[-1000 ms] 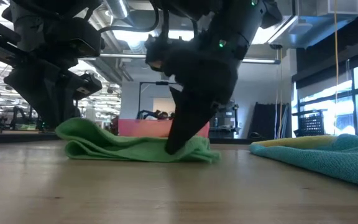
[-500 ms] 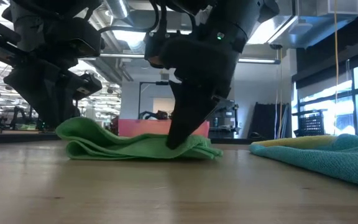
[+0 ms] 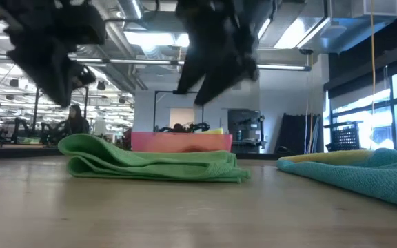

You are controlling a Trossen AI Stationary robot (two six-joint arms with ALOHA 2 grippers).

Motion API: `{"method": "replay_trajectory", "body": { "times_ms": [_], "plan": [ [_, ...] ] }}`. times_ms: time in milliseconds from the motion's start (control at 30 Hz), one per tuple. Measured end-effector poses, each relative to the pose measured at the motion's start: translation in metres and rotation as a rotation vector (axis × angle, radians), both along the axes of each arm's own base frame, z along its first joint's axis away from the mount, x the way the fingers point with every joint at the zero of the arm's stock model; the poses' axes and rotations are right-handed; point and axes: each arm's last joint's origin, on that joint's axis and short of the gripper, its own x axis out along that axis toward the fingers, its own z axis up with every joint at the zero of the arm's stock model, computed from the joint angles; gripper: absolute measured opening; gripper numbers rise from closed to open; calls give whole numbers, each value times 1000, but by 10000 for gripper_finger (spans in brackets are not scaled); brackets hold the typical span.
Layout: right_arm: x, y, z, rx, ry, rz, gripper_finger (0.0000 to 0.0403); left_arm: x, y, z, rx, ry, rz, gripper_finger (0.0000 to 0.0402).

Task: Fold microfiber towels
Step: Stack the folded green microfiber cloth on top of the yellow microfiber cloth in the bin

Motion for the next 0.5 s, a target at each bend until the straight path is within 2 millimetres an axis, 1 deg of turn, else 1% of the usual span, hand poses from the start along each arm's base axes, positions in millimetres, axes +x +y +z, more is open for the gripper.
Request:
{"method": "replay_trajectory", "body": {
  "times_ms": [33, 100, 167, 233, 300, 400, 500],
  "plan": [
    [-2, -5, 9, 12, -10, -40, 226, -4, 2, 6, -2, -26, 32, 37],
    [-5, -21, 21, 39, -17, -113, 239, -10, 5, 19, -22, -103, 103, 37],
    [-4, -43, 28, 96, -27, -146, 243, -17, 7, 34, -54, -204, 174, 37],
    [1, -69, 31, 186, -26, -134, 243, -22, 10, 48, -91, -315, 242, 37],
    [5, -96, 30, 289, -18, -97, 239, -26, 12, 59, -118, -402, 290, 37],
    [11, -139, 18, 429, -6, -18, 233, -32, 15, 67, -141, -454, 355, 37],
    [7, -177, 6, 462, 15, 50, 233, -35, 16, 68, -176, -449, 419, 37]
  ]
}}
